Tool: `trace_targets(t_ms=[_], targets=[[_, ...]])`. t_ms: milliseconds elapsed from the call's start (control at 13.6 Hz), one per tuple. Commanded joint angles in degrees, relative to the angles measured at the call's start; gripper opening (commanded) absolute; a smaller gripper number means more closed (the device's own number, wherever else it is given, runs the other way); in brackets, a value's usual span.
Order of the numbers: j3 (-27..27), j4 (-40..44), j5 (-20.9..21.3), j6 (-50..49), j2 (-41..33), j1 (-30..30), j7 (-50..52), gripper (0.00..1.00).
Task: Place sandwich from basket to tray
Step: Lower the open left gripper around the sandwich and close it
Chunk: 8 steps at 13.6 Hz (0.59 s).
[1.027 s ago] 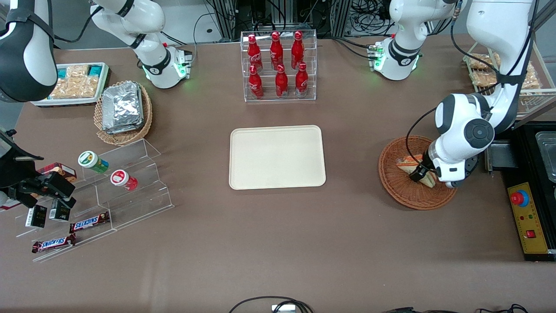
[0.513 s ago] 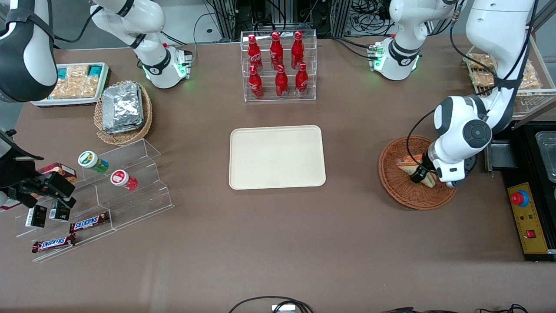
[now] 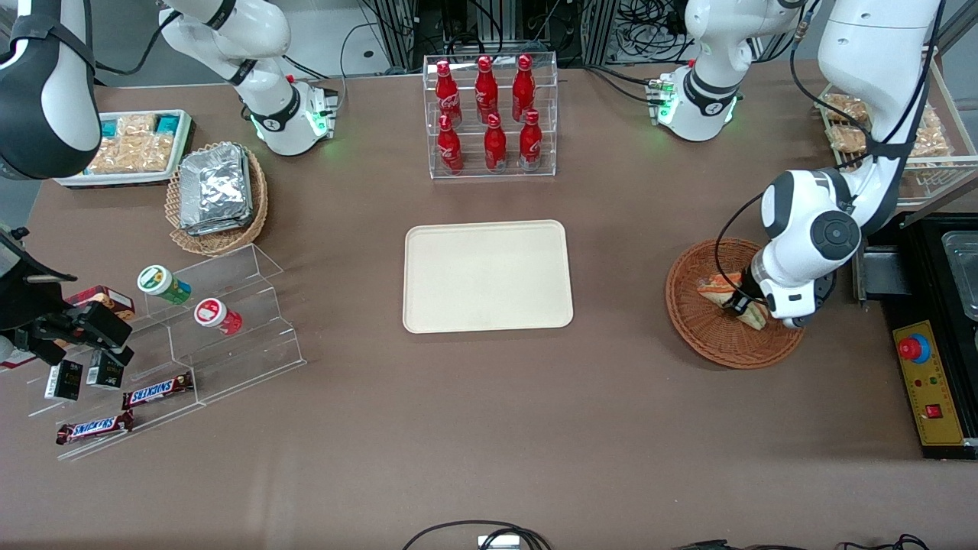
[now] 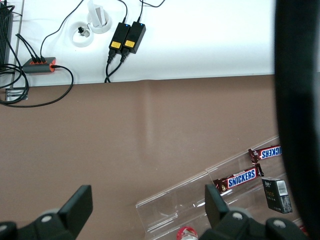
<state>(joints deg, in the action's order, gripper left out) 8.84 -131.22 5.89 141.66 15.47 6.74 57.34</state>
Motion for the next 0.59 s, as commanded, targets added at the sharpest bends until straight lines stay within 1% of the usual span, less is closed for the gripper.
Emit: trace_targets(t_ms=[0, 147, 513], targets=[[0.03, -0.53, 1.41, 0.90, -0.26, 0.03, 0.85, 0.00], [0.03, -0.26, 1.41, -0.06, -1.05, 0.03, 0.32, 0.00], [0.47, 3.69, 1.41, -10.42, -5.97, -0.58, -4.59, 0.00]])
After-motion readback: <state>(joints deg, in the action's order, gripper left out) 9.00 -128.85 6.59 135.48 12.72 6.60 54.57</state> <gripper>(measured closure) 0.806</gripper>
